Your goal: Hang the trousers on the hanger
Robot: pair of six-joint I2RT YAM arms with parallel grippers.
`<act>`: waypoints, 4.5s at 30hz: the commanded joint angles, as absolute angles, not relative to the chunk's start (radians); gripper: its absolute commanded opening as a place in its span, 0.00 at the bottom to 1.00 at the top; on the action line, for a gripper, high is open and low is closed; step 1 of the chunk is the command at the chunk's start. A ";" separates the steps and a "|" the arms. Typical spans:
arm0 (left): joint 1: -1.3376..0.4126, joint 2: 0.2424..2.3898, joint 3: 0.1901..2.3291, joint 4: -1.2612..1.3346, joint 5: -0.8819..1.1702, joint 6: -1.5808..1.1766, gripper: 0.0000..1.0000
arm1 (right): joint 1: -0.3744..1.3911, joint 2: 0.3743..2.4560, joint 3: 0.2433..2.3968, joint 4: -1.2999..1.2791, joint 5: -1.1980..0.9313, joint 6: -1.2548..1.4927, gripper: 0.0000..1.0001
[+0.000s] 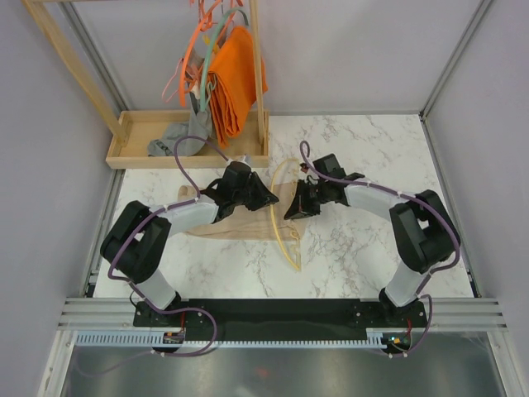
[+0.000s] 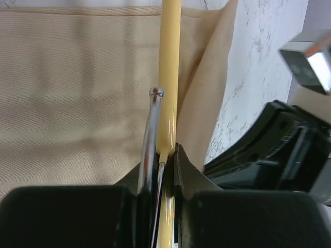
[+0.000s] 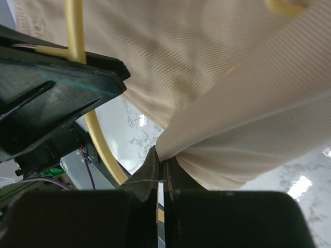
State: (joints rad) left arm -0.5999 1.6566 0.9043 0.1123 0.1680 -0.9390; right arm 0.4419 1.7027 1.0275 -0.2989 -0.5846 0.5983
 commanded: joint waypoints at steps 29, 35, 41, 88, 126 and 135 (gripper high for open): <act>-0.607 1.677 0.919 0.087 0.176 -0.934 0.02 | 0.413 1.700 1.315 -0.621 -0.302 0.505 0.50; -0.607 1.675 0.923 0.084 0.181 -0.928 0.02 | 0.357 1.836 1.426 -0.519 -0.301 0.604 0.66; -0.607 1.681 0.933 0.083 0.187 -0.927 0.02 | 0.360 1.997 1.588 -0.495 -0.288 0.701 0.67; -0.611 1.695 1.002 -0.032 0.186 -0.943 0.02 | 0.456 1.843 1.499 -0.614 -0.328 0.422 0.68; -0.614 1.609 0.953 -0.064 0.187 -0.810 0.79 | 0.560 1.735 0.908 0.201 -0.644 0.678 0.00; -0.569 1.197 0.695 -0.060 0.176 -0.755 0.60 | 0.535 1.688 0.825 0.343 -0.695 0.747 0.00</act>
State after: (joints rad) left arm -0.5838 1.3373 0.7475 -0.0772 0.1604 -0.8261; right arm 0.5537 1.7256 0.8612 0.2043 -0.6525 0.7044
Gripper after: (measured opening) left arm 0.683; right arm 0.042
